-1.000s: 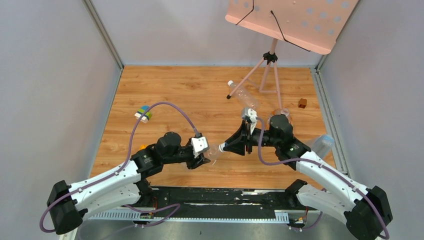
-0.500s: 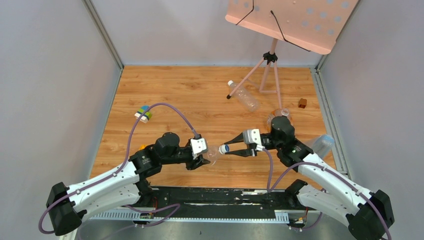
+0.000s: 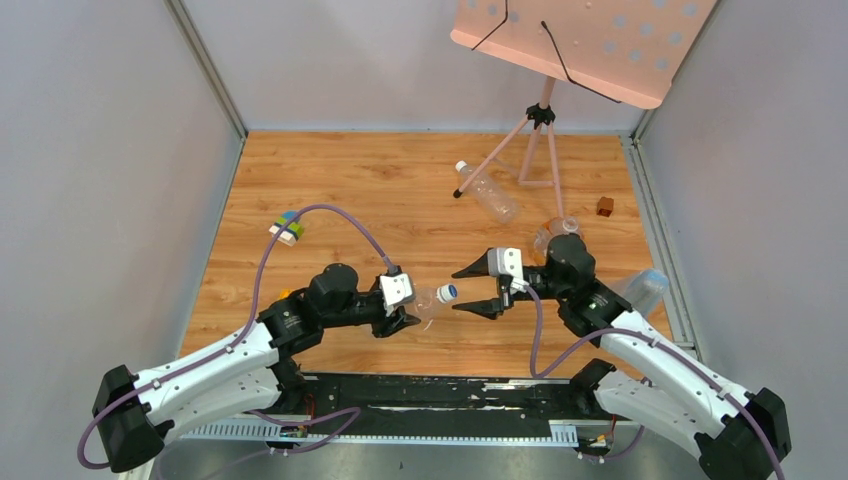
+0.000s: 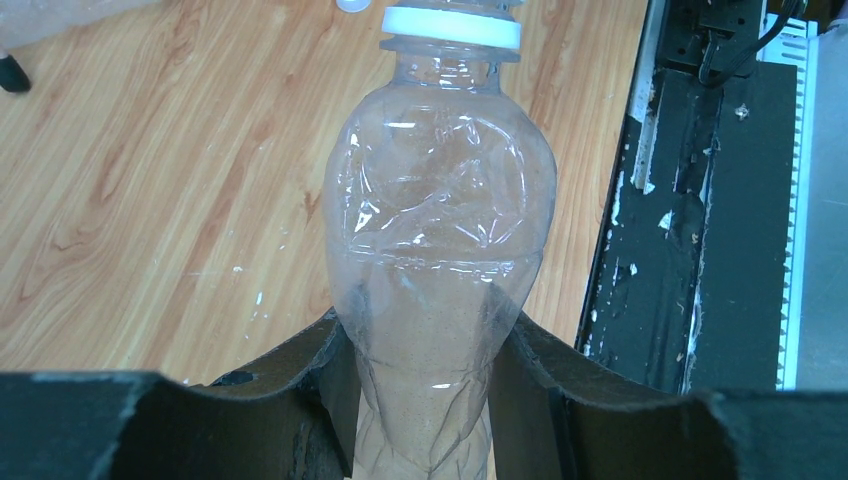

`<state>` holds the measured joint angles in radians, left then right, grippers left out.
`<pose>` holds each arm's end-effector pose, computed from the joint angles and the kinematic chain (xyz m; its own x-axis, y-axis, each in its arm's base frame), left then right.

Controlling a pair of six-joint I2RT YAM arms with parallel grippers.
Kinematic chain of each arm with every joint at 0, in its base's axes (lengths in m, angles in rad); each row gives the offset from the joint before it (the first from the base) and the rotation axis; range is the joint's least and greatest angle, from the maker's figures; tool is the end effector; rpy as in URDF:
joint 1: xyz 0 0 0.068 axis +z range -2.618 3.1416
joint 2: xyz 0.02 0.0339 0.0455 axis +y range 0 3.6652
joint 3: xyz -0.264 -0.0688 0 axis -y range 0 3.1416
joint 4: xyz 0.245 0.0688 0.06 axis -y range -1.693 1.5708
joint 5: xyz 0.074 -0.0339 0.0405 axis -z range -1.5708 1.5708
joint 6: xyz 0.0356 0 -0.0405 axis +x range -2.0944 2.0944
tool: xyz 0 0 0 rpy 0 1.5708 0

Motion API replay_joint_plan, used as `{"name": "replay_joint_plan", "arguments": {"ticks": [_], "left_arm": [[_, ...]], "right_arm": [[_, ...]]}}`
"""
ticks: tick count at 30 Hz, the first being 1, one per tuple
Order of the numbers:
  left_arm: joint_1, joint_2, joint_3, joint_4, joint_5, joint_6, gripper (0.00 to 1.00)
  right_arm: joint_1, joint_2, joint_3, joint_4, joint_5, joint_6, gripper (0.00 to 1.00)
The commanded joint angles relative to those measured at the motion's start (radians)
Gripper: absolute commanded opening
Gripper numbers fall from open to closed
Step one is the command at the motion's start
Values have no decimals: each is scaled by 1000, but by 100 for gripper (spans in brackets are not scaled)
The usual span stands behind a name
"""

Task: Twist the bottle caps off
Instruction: Unscrew the bottle cap from the plastic bottle.

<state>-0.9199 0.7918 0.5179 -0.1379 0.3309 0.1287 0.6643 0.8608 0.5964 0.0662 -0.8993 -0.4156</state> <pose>0.1031 -0.1544 0.2498 -0.1208 0.3589 -0.9255 0.9562 0.2925 -0.0114 0.1358 0.1418 0.2887 0.2570 -0.1178 -0.9592 -0.9664 -0.0338 -0.2548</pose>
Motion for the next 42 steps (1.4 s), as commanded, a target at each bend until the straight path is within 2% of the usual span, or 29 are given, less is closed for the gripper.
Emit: {"name": "replay_joint_plan", "arguments": {"ticks": [1,3,7,10,13,16,20,25,32,35,40,42], "left_arm": [[4,-3,14,35,-1,0,16],[4,-2,12,36,-5,-2,16],[5,9,5,50,-23,0,16],[4,29,15,46,-30,4,16],[4,41,22,43,-33,3,16],[4,41,18,49,-52,2,16],[4,39,19,51,-80,9,16],[4,42,21,47,-84,10,16],[4,35,18,42,-82,2,16],[4,30,16,37,-89,5,16],[4,29,15,39,-86,4,15],[5,30,14,40,-82,1,15]], "right_arm": [[0,-40,-3,17,7,93,58],[-1,-59,-13,33,28,148,59],[0,-85,-29,130,150,363,66],[-1,-77,-26,143,225,508,68],[-1,-47,14,88,354,688,68],[-2,-5,85,-38,467,869,68],[-2,59,140,-127,424,990,68],[-2,123,161,-138,370,1026,61],[-1,150,179,-161,333,1008,61],[-2,156,181,-164,294,994,57],[-2,192,191,-164,183,934,36],[-1,204,196,-162,148,873,30]]}}
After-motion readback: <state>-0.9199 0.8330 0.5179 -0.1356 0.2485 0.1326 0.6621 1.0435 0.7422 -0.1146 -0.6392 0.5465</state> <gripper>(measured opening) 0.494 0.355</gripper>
